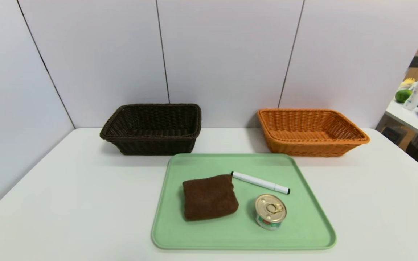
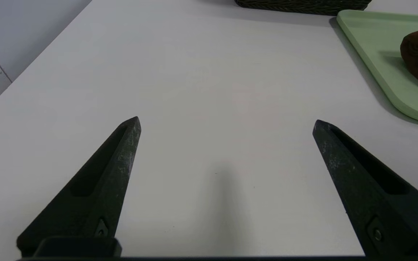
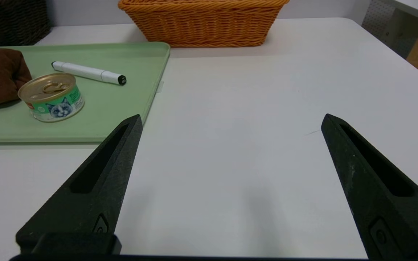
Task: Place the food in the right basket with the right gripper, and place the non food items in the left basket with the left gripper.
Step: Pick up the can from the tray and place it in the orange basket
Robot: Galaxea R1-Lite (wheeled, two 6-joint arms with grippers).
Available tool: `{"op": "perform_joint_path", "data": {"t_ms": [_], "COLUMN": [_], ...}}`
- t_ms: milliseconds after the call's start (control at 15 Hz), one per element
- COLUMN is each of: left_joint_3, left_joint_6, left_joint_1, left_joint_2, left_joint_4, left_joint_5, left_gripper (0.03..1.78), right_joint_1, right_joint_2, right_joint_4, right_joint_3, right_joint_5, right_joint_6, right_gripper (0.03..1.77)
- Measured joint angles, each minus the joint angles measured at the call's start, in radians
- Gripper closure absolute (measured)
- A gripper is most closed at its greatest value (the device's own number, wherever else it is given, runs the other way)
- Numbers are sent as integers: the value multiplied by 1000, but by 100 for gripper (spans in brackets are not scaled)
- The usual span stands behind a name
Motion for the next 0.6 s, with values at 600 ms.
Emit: {"op": "perform_joint_path", "data": {"t_ms": [600], "left_joint_3": [-44], "left_joint_6": [61], "left_joint_1": [0], "left_joint_2": [20], "left_joint_4": [-31], "left_joint_5": [-29], "left_gripper": [12], "right_joint_1": [0], "right_joint_2": [14], "right_joint_4": [37], "right_joint_3": [-72], "right_joint_5": [47], "right_joint_6": [-51], "right_gripper": [10]}}
